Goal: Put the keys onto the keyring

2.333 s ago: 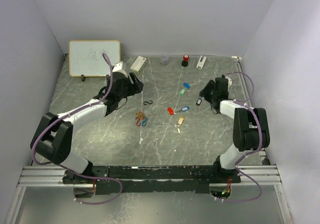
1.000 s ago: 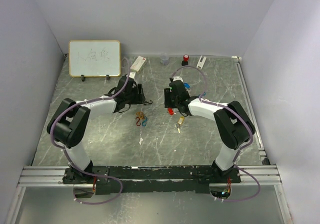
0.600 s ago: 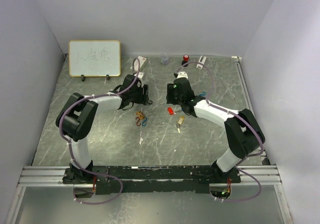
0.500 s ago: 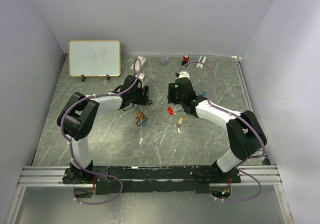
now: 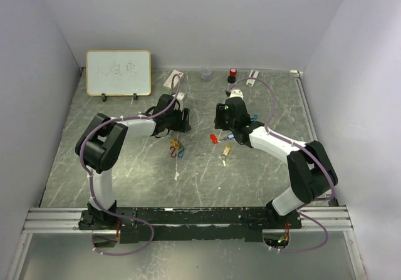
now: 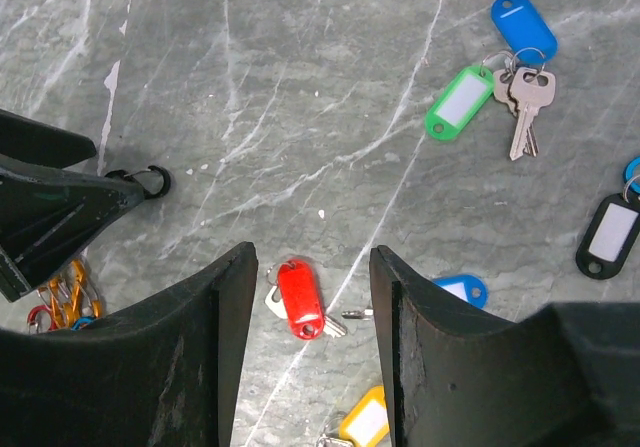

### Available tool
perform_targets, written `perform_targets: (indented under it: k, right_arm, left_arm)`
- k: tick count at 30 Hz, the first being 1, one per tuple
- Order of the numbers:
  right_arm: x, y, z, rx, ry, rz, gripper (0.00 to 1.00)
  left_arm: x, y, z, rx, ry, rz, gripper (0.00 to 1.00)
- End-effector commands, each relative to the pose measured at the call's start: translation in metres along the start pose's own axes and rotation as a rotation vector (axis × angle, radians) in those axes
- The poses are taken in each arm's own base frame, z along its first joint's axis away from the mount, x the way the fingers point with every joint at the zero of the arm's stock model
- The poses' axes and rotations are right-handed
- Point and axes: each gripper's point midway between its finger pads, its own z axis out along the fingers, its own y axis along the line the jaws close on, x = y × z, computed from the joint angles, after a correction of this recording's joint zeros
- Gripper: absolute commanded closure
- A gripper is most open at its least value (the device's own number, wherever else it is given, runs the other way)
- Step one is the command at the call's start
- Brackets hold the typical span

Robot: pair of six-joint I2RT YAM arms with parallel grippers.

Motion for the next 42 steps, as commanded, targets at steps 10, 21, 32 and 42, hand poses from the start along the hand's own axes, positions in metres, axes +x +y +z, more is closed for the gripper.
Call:
perform_targets:
  k: [10,21,32,42]
  right_arm:
    - [-0.005,0.001,-0.006,-0.018,-0.030,0.002,0.51]
    - [-0.005,0.000,-0.011,-0.020,-0.038,0.004,0.51]
    - [-0.008,-0.016,-0.012,0.013,-0.049,0.021,0.51]
    - [-0.006,-0.018,-0.010,0.016,-0.043,0.022,0.51]
  left_arm:
    - [0.013,-0.027,0.003,0.089,0.028,0.028,0.28]
    - [0.036,-0.038,0.001,0.066,0.084,0.034,0.28]
    - [0.040,-0.032,0.007,-0.001,0.088,0.058,0.34]
    - [0.034,-0.026,0.014,-0.039,0.073,0.090,0.38]
